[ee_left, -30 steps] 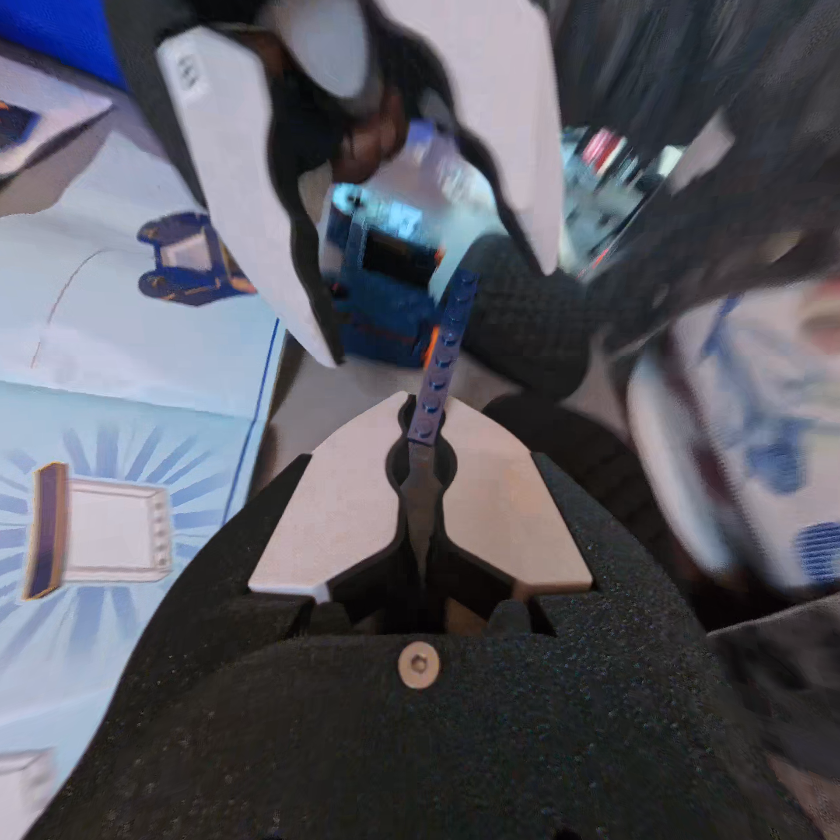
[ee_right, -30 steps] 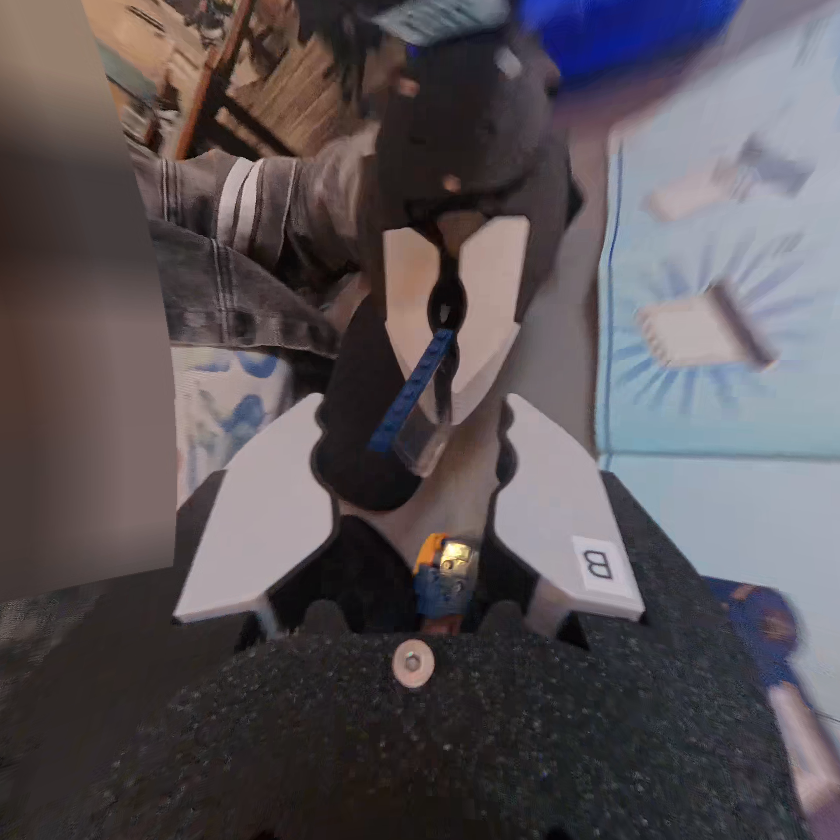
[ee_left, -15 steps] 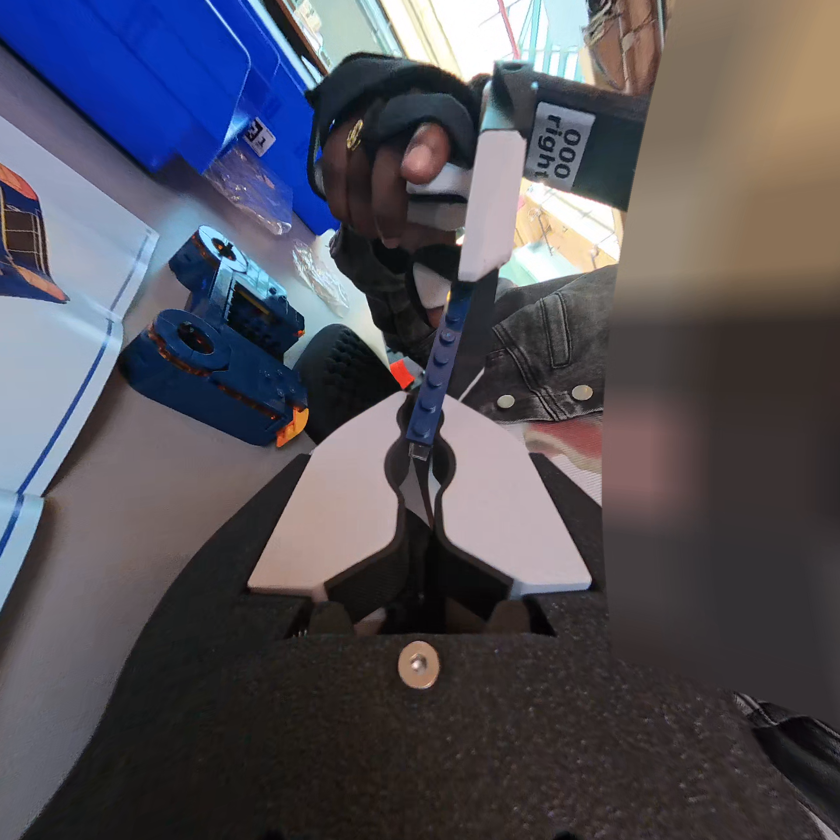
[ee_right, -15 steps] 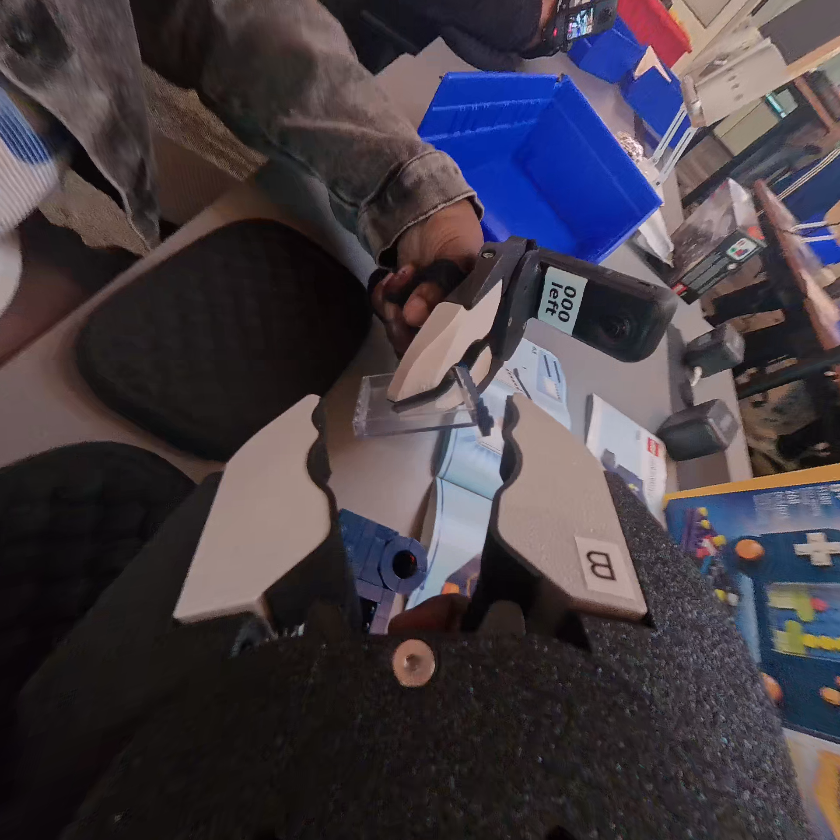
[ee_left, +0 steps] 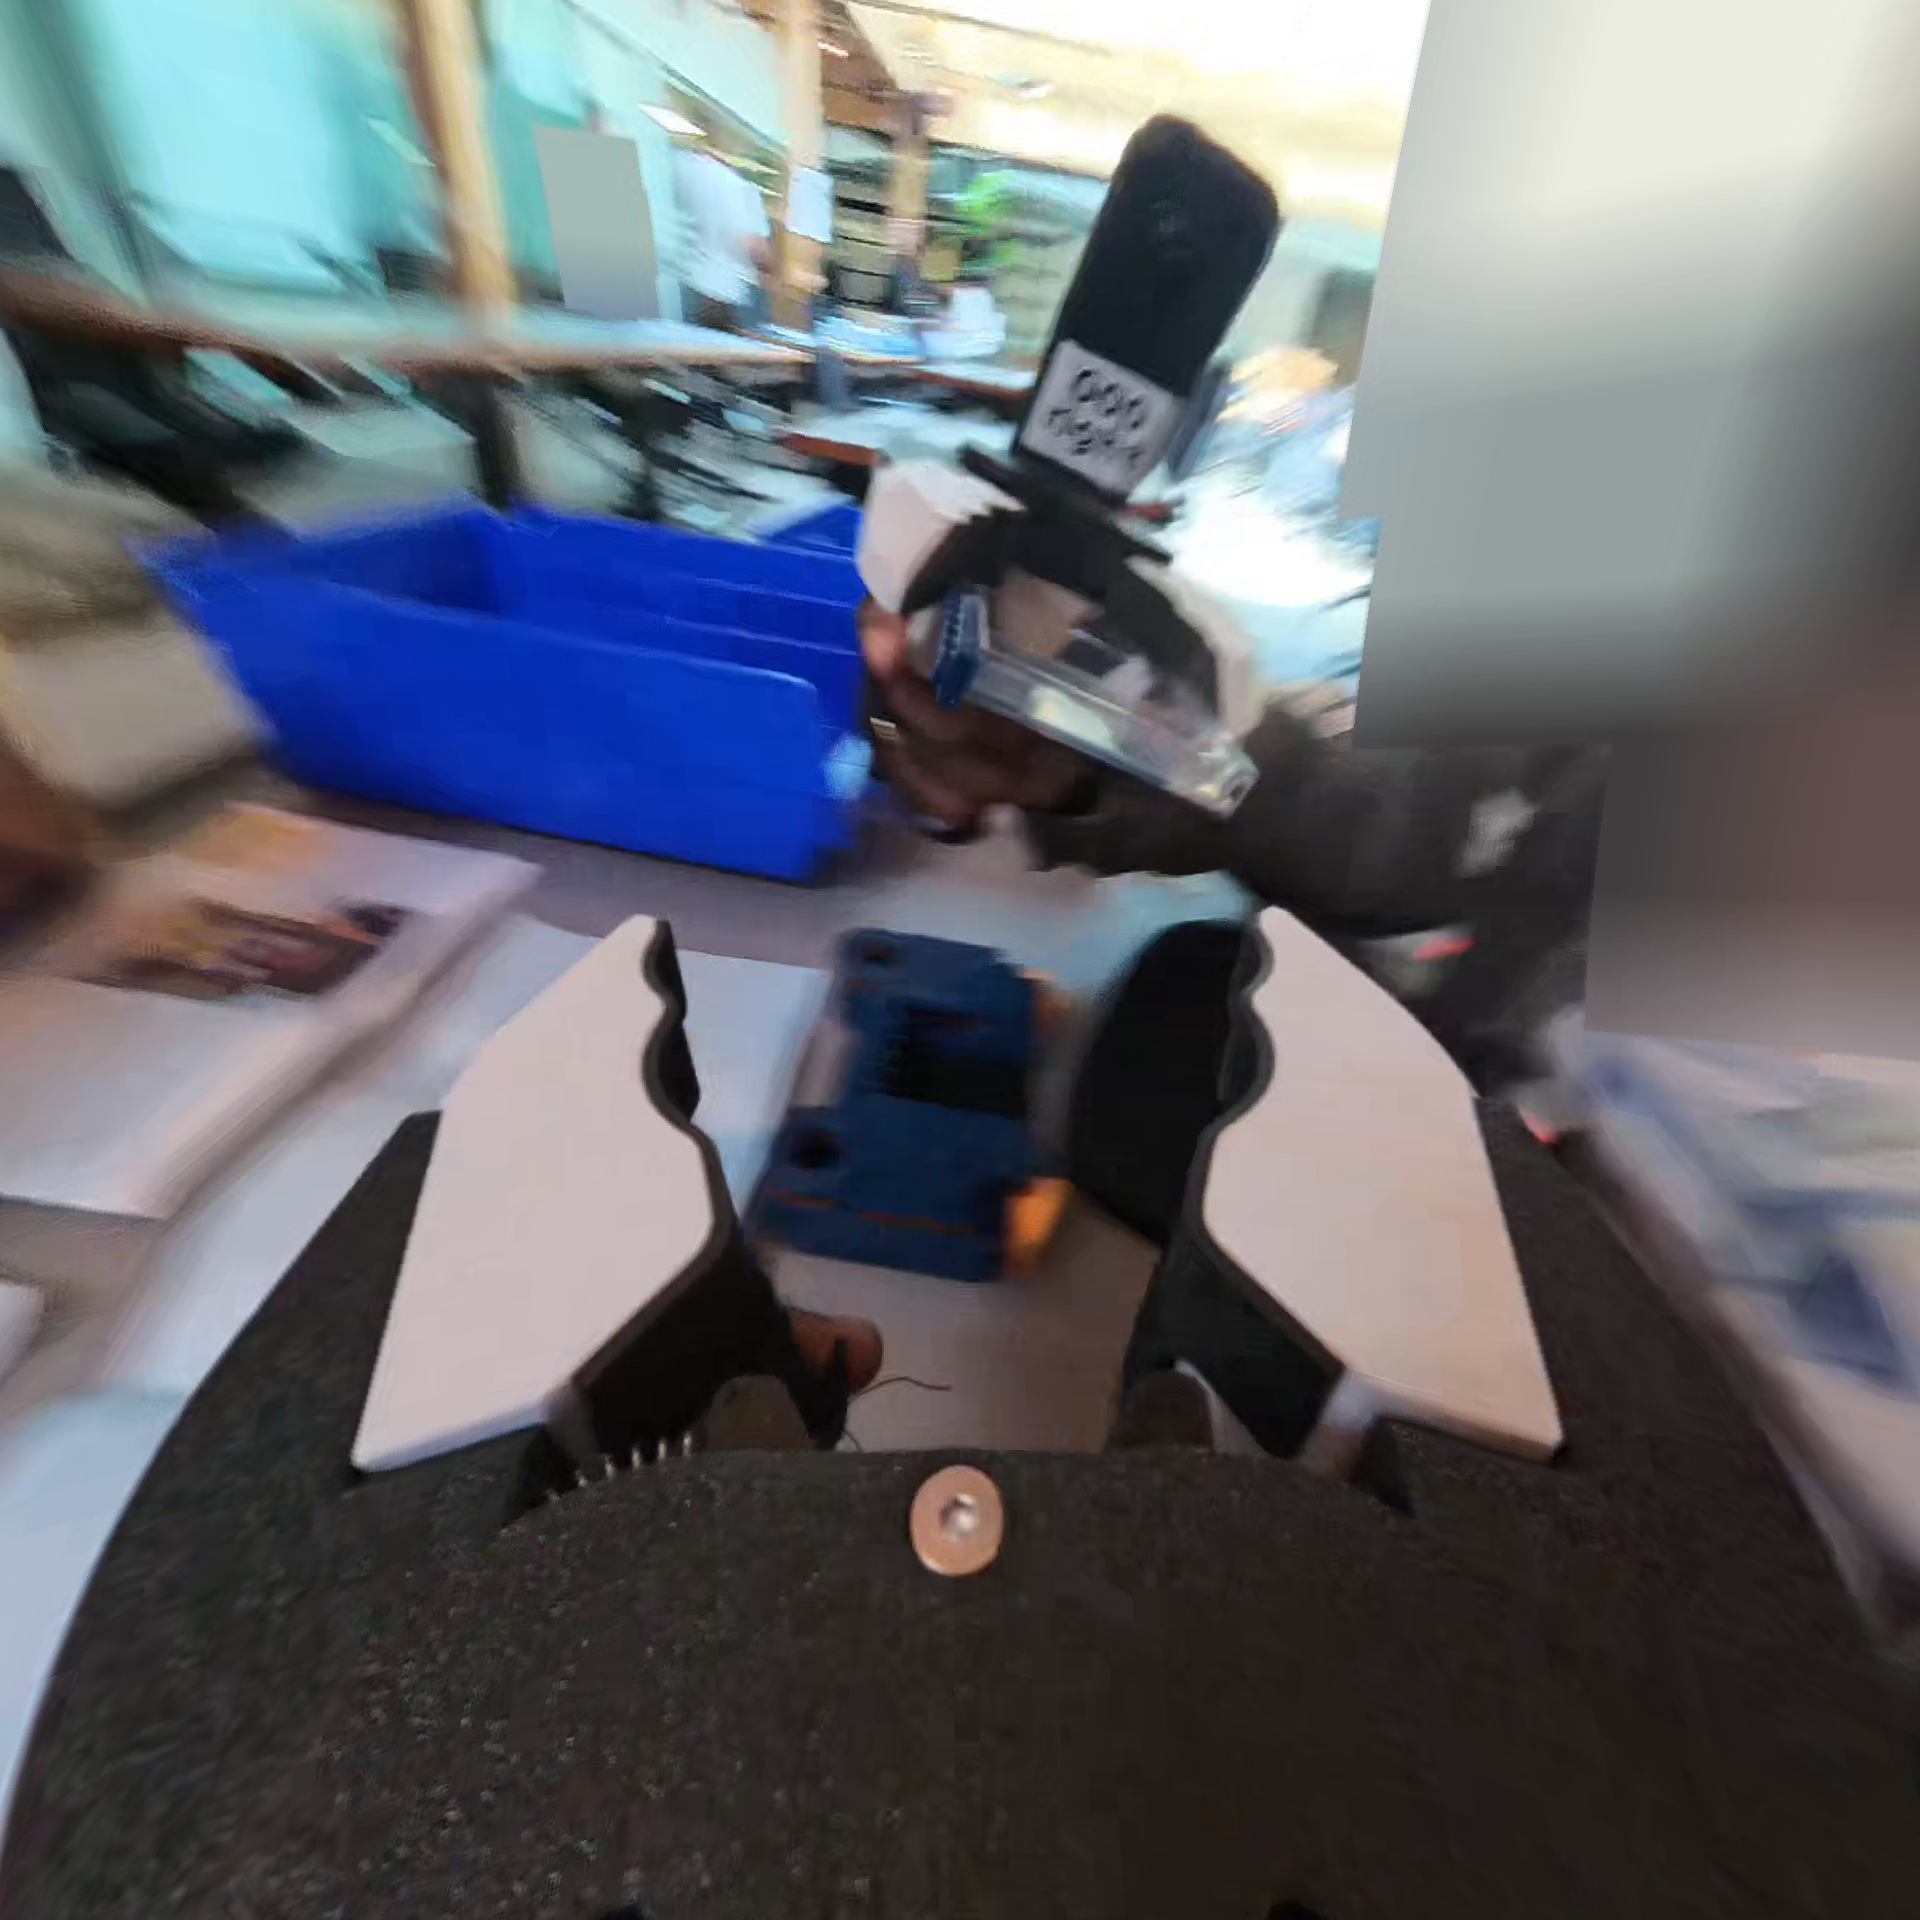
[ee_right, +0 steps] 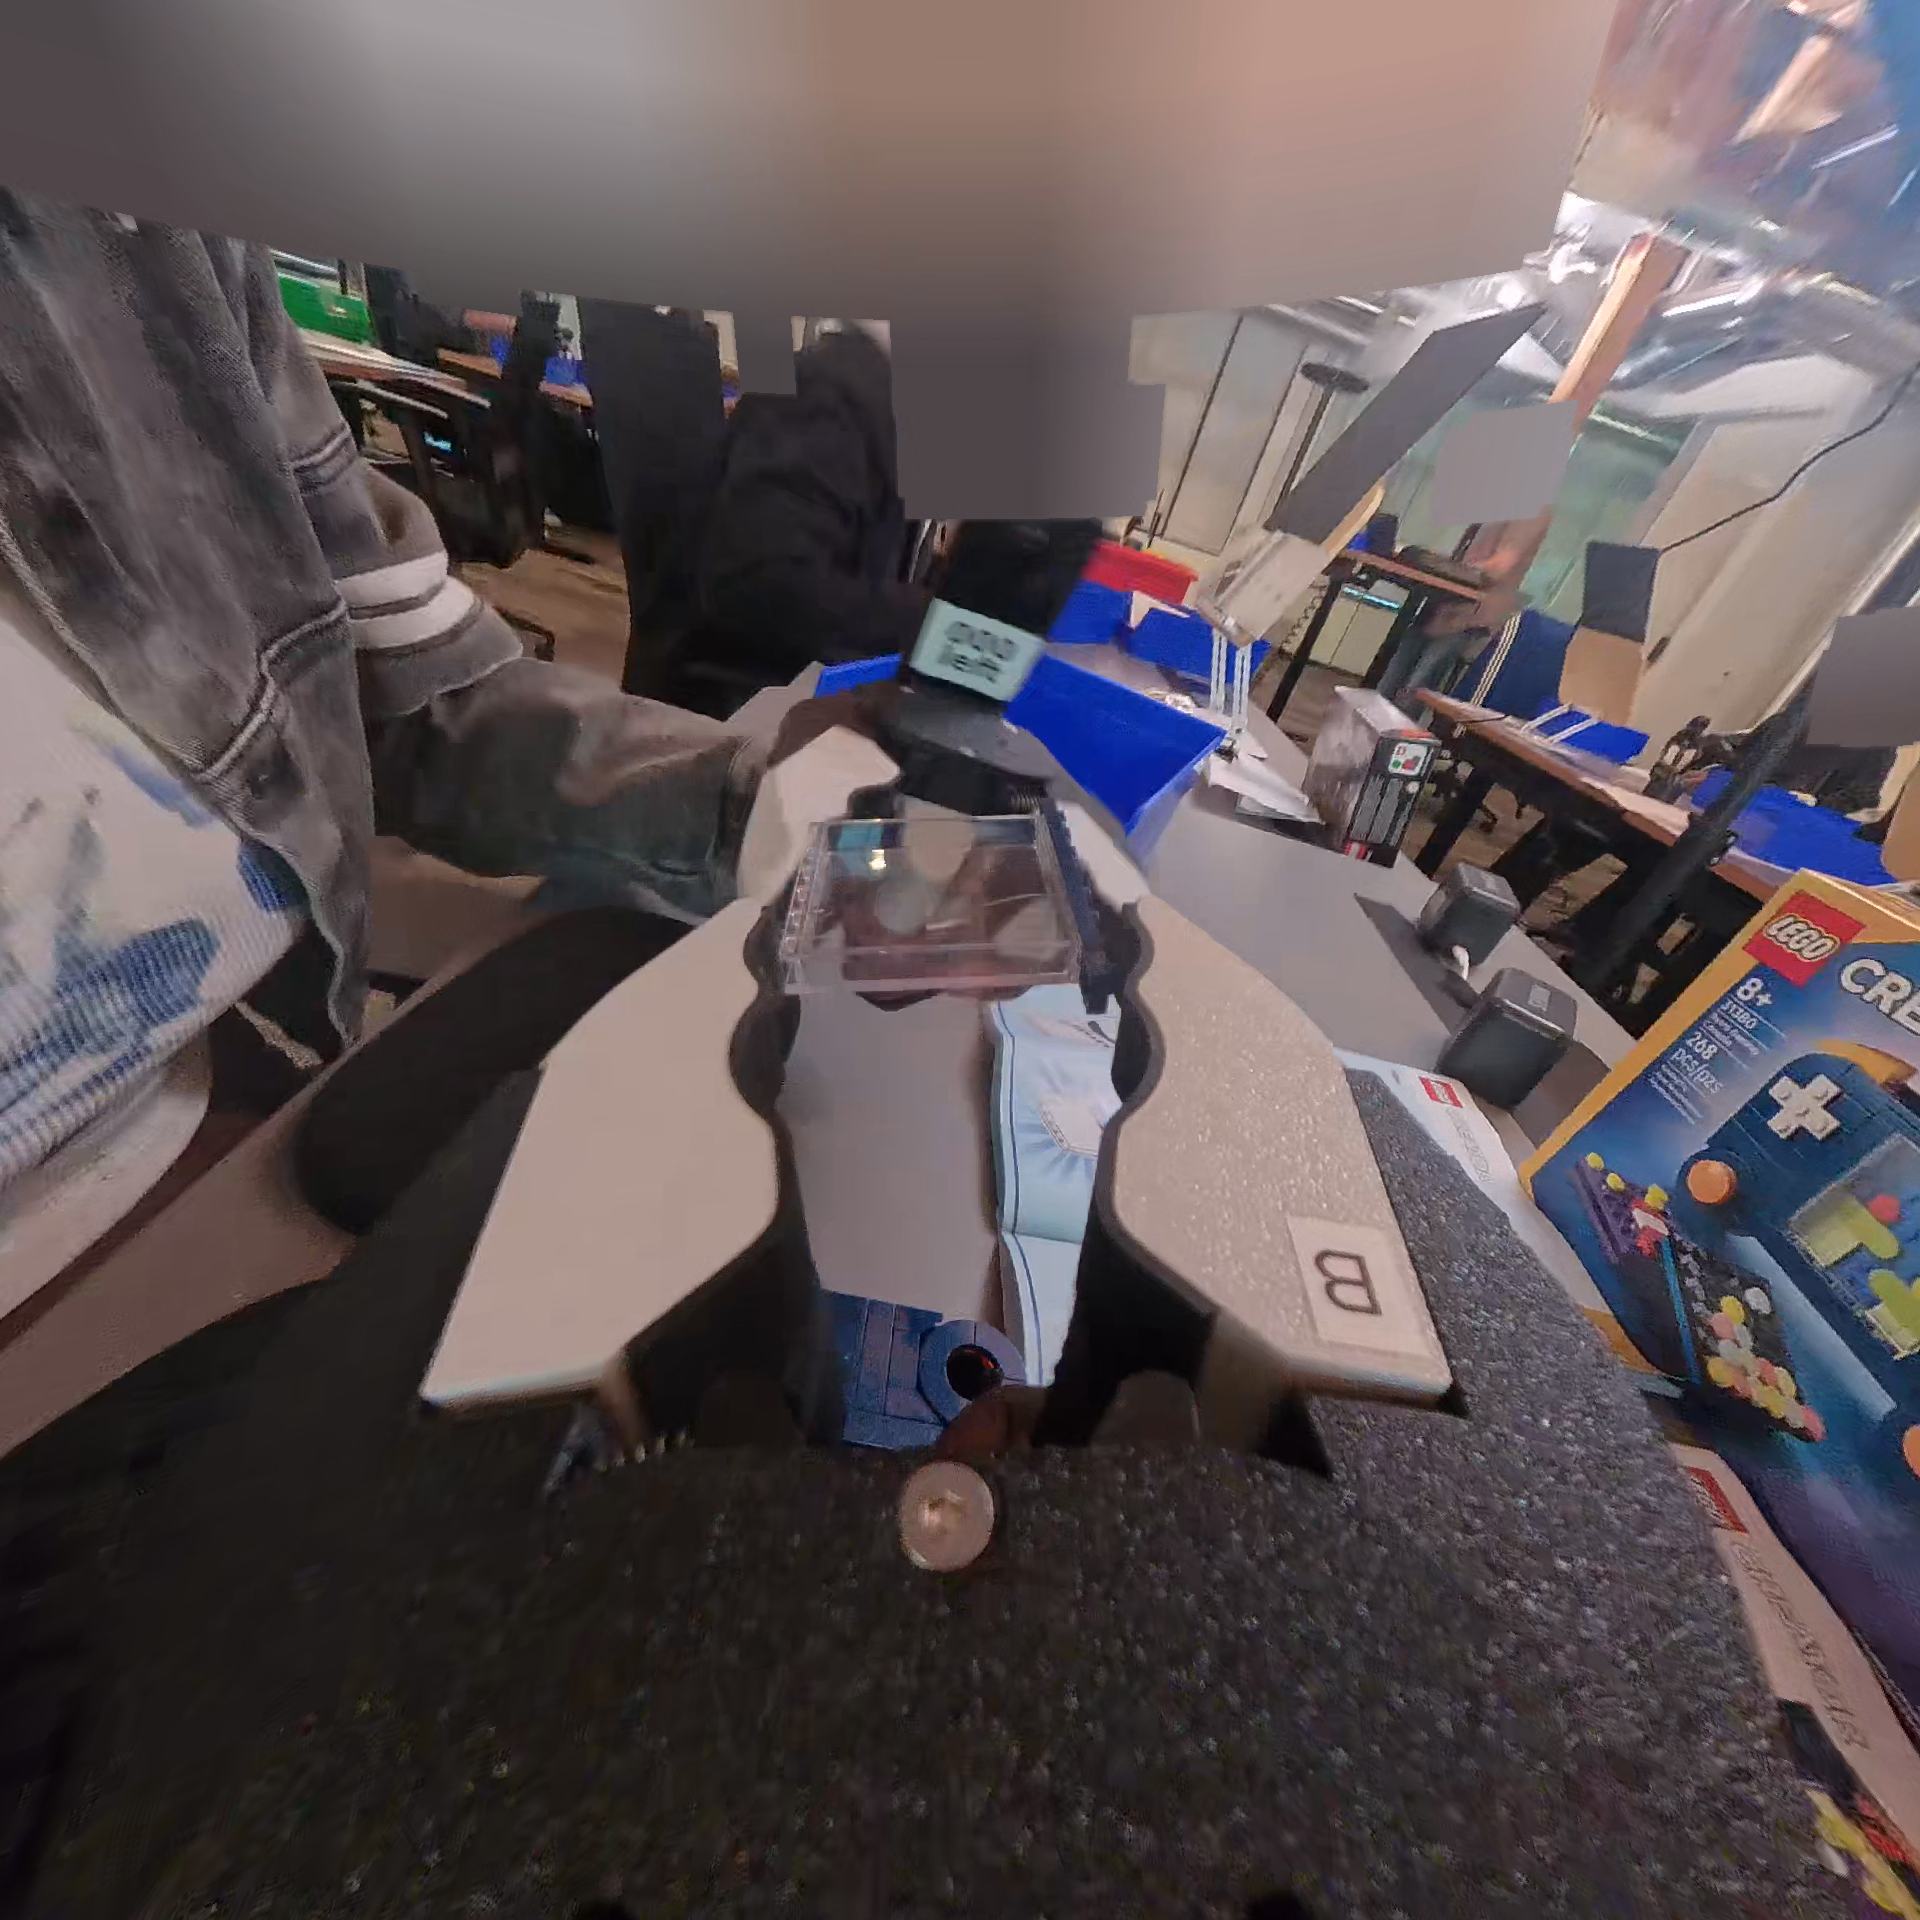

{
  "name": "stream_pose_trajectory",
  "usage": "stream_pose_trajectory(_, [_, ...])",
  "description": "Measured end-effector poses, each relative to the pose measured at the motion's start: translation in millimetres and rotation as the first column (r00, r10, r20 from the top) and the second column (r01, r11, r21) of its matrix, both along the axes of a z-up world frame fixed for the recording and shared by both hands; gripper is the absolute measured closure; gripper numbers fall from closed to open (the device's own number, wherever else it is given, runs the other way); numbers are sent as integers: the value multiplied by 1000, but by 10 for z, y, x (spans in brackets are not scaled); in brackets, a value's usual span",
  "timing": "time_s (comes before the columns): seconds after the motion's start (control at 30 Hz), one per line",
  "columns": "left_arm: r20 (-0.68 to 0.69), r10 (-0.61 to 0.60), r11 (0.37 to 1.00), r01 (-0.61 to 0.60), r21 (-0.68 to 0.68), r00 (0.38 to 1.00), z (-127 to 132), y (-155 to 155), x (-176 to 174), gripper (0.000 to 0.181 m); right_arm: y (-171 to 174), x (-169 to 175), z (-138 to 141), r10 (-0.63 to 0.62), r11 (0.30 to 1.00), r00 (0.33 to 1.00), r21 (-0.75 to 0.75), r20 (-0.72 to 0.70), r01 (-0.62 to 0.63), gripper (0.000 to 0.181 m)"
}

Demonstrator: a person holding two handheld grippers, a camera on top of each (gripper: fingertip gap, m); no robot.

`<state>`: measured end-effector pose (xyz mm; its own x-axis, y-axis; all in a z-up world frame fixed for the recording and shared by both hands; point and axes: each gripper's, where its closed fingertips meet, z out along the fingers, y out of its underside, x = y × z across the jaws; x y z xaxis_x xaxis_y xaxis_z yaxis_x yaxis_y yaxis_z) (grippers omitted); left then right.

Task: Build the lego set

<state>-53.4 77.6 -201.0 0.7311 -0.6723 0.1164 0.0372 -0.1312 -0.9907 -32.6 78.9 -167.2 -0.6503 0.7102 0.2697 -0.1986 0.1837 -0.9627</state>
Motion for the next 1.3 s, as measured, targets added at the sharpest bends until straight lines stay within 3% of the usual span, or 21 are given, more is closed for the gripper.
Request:
stream_pose_trajectory(0.07, [-220,164,969,-114,220,962,83,51,-18,82,-3,17,-13,-24,1000,999,14,-23,25,119])
stream_pose_trajectory(0.17, [-363,216,930,-78,359,906,141,56,157,97,-34,36,-34,-40,998,998,51,-58,43,120])
stream_pose_trajectory(0.37, [-337,163,920,-19,392,927,181,48,260,117,-54,44,-94,-63,983,994,168,-86,77,119])
stream_pose_trajectory(0.8, [-353,167,905,-1,426,921,131,16,254,119,-63,18,-193,-70,977,996,196,-53,79,119])
stream_pose_trajectory(1.07, [-218,96,934,-12,357,971,59,59,234,117,-22,-4,-204,-95,978,994,181,-60,104,119])
stream_pose_trajectory(1.17, [16,33,970,-36,241,999,162,52,100,109,3,0,-183,-130,962,985,225,-109,152,119])
stream_pose_trajectory(1.3, [298,-61,997,44,61,953,185,52,5,117,8,-6,-156,-157,951,977,245,-143,188,120])
